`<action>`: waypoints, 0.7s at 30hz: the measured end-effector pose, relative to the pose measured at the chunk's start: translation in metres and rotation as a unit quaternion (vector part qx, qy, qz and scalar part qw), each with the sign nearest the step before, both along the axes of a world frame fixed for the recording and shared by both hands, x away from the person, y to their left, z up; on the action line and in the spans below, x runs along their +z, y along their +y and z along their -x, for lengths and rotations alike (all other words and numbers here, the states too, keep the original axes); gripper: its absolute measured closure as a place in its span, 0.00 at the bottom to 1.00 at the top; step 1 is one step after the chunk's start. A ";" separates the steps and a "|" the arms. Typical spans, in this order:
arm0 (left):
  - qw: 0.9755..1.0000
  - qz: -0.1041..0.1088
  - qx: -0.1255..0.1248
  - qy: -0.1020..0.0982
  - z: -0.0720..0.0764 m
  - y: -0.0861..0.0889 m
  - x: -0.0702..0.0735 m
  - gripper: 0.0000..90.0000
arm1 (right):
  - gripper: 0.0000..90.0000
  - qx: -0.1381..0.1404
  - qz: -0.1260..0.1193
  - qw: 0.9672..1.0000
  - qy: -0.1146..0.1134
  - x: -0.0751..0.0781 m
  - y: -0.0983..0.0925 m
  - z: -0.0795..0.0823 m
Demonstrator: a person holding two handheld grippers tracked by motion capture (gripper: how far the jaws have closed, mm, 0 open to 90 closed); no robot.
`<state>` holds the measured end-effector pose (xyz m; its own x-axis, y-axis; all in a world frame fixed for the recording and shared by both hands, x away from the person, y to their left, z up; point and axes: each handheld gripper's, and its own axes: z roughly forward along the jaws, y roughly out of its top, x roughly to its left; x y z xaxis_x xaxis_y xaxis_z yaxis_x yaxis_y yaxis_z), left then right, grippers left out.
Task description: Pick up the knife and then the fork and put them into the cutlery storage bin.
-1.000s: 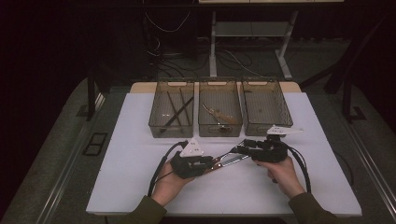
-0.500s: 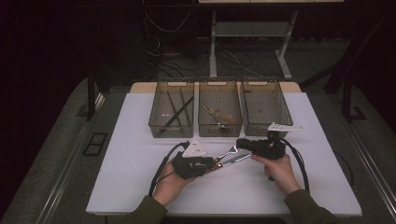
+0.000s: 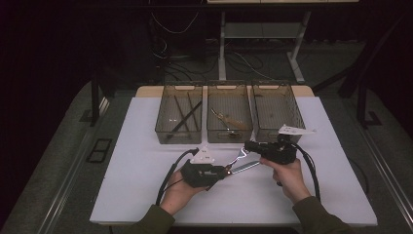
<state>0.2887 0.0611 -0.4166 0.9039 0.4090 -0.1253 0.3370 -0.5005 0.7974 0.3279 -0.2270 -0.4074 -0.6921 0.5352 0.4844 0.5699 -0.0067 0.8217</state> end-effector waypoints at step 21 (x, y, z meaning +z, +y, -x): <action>0.999 0.027 0.024 -0.014 0.008 0.073 -0.013 0.33 | 0.96 -0.046 0.049 0.998 -0.010 0.016 -0.032 -0.003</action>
